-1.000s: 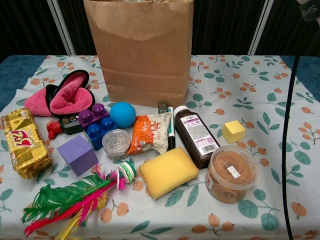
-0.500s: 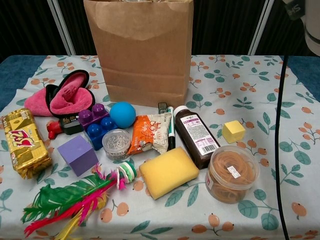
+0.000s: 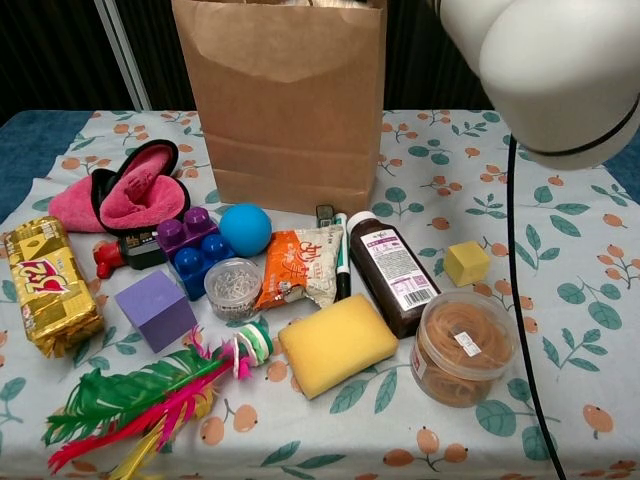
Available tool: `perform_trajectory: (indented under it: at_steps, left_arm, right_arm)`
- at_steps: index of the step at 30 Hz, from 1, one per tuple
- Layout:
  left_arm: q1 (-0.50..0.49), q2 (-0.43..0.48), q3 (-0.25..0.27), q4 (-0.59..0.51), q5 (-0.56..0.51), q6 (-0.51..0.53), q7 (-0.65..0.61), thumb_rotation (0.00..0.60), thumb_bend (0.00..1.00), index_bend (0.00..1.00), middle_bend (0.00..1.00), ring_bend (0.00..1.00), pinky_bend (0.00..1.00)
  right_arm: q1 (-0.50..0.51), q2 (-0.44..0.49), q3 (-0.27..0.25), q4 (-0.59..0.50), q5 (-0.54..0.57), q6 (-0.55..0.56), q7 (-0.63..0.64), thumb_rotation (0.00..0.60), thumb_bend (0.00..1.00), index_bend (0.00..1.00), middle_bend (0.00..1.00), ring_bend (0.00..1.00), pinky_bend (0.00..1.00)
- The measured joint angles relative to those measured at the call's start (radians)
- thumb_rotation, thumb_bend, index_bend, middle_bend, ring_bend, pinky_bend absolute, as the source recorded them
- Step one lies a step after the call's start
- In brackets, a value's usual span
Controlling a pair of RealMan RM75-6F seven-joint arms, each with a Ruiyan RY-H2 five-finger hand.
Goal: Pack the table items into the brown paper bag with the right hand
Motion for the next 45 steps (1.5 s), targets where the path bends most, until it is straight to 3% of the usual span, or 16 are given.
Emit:
perform_trajectory:
  at_steps: [8, 15, 19, 23, 27, 33, 39, 45]
  left_arm:
    - [0.000, 0.003, 0.000, -0.009, 0.009, 0.011, 0.007, 0.600, 0.11, 0.26, 0.27, 0.17, 0.25]
    - [-0.002, 0.005, 0.002, -0.028, 0.021, 0.018, 0.022, 0.600, 0.11, 0.26, 0.27, 0.17, 0.25]
    - [0.000, 0.009, 0.003, -0.042, 0.026, 0.025, 0.034, 0.600, 0.11, 0.26, 0.27, 0.17, 0.25]
    - [0.000, 0.012, 0.008, -0.053, 0.034, 0.025, 0.045, 0.600, 0.11, 0.26, 0.27, 0.17, 0.25]
    - [-0.001, 0.012, 0.013, -0.066, 0.044, 0.025, 0.059, 0.600, 0.11, 0.26, 0.27, 0.17, 0.25]
    - [-0.001, 0.015, 0.017, -0.083, 0.048, 0.023, 0.078, 0.600, 0.11, 0.26, 0.27, 0.17, 0.25]
    - [0.005, 0.017, 0.021, -0.091, 0.042, 0.018, 0.084, 0.600, 0.11, 0.26, 0.27, 0.17, 0.25]
    - [0.007, 0.015, 0.020, -0.091, 0.041, 0.020, 0.088, 0.600, 0.11, 0.26, 0.27, 0.17, 0.25]
  right_arm:
    - [0.007, 0.007, 0.035, -0.045, -0.064, 0.043, 0.036, 0.600, 0.13, 0.02, 0.14, 0.00, 0.00]
    - [-0.021, 0.096, 0.082, -0.212, -0.118, 0.115, 0.043, 0.600, 0.14, 0.02, 0.14, 0.00, 0.00]
    - [-0.081, 0.166, 0.065, -0.345, -0.148, 0.147, 0.038, 0.600, 0.13, 0.02, 0.16, 0.00, 0.00]
    - [-0.187, 0.265, -0.010, -0.510, -0.167, 0.182, 0.011, 0.600, 0.10, 0.07, 0.18, 0.04, 0.00]
    - [-0.339, 0.395, -0.139, -0.691, -0.164, 0.218, -0.020, 0.600, 0.10, 0.12, 0.22, 0.08, 0.00]
    - [-0.506, 0.548, -0.333, -0.780, -0.179, 0.193, 0.027, 0.600, 0.08, 0.14, 0.23, 0.09, 0.00]
    - [-0.541, 0.608, -0.450, -0.830, -0.175, 0.051, 0.024, 0.600, 0.00, 0.14, 0.22, 0.06, 0.00]
    - [-0.532, 0.626, -0.549, -0.930, -0.165, -0.073, -0.061, 0.600, 0.00, 0.14, 0.21, 0.06, 0.00]
